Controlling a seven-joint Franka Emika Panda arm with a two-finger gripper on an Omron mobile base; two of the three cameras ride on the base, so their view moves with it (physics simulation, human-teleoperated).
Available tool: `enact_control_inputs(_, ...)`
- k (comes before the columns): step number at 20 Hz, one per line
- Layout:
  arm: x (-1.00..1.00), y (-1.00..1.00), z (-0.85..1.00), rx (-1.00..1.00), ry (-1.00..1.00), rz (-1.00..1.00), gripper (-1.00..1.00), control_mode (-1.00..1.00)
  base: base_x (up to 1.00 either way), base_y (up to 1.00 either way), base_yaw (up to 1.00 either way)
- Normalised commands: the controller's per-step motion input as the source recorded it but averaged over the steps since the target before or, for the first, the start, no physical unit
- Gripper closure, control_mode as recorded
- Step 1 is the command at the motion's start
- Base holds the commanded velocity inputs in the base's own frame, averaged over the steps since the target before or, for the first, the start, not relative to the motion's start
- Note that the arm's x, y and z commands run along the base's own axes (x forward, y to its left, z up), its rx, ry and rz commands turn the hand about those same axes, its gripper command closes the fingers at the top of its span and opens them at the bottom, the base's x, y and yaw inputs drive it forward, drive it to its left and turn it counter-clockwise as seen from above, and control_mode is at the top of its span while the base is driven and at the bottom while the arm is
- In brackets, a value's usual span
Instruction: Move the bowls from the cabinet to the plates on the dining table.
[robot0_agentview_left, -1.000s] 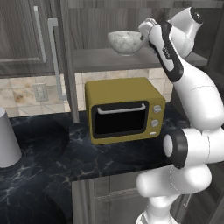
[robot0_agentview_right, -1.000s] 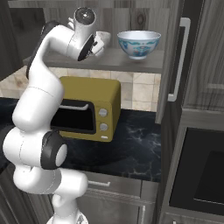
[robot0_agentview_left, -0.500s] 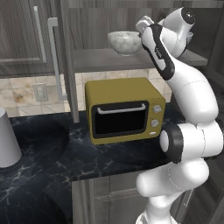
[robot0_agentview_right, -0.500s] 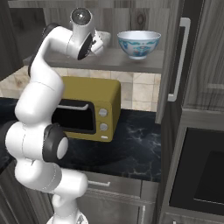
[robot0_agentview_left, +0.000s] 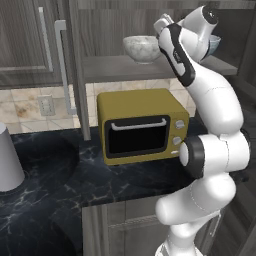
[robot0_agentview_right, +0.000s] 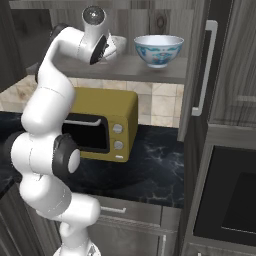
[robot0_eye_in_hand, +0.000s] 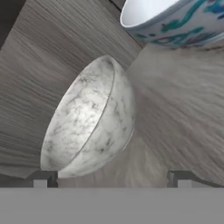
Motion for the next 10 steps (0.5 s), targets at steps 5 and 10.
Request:
enact_control_inputs(5, 0.27, 0.0, -0.01, 0.08, 0.11, 0.0, -1.0, -1.0, 0.0, 0.0, 0.0)
enact_control_inputs(10, 0.29, 0.0, 0.0, 0.06, 0.1, 0.0, -1.0, -1.0, 0.0, 0.0, 0.0)
